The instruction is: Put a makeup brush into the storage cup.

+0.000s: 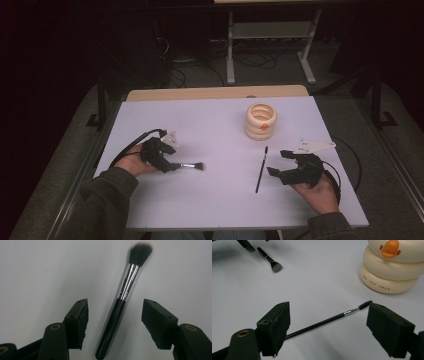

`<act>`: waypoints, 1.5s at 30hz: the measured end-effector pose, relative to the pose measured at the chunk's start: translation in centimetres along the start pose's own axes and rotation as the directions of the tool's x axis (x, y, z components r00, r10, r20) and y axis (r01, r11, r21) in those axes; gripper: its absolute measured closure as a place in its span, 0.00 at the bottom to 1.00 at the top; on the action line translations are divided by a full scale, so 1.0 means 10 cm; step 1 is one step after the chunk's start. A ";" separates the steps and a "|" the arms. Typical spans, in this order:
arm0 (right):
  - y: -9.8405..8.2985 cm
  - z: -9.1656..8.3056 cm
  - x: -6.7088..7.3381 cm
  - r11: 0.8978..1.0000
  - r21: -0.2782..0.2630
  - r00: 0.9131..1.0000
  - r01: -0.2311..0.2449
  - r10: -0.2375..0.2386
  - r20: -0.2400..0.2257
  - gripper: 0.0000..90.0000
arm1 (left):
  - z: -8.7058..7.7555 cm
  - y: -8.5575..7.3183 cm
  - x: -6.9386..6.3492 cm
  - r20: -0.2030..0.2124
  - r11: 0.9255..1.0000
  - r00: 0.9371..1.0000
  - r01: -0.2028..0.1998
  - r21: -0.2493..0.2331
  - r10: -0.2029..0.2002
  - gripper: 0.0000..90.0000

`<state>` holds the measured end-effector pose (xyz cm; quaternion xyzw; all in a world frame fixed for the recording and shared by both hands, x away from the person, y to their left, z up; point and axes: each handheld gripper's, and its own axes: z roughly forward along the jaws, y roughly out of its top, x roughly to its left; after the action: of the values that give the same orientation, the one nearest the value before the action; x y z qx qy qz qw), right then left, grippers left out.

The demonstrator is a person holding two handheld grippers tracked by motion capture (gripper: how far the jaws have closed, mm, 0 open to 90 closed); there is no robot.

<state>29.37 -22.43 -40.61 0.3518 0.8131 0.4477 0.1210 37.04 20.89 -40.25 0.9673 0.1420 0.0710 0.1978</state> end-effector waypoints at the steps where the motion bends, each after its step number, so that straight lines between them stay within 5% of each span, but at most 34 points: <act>1: -0.01 0.00 -0.01 1.000 0.004 1.000 -0.004 0.004 -0.005 0.20 | 0.06 0.00 0.00 0.019 1.000 1.000 0.003 0.026 -0.003 0.46; 18: -0.05 -0.02 -0.04 1.000 0.003 1.000 -0.002 0.002 -0.011 0.20 | 0.21 0.17 0.02 0.067 0.990 0.995 -0.079 0.120 0.071 0.69; 29: -0.05 0.01 -0.04 1.000 0.011 1.000 -0.003 0.003 -0.022 0.20 | 0.26 0.25 0.11 0.151 0.980 0.984 -0.123 0.159 0.099 0.85; 41: -0.07 0.01 -0.04 1.000 0.020 1.000 -0.012 0.013 -0.026 0.21 | 0.24 0.31 0.03 0.112 0.967 0.987 -0.139 0.214 0.117 0.88; 45: -0.07 0.02 -0.03 1.000 0.025 1.000 -0.008 0.009 -0.028 0.21 | 0.14 0.31 0.00 0.099 0.983 0.991 -0.106 0.149 0.091 0.89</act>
<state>29.43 -22.72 -41.32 0.3504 0.8188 0.4428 0.1035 38.09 17.65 -40.24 0.9878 0.0897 0.0249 0.1250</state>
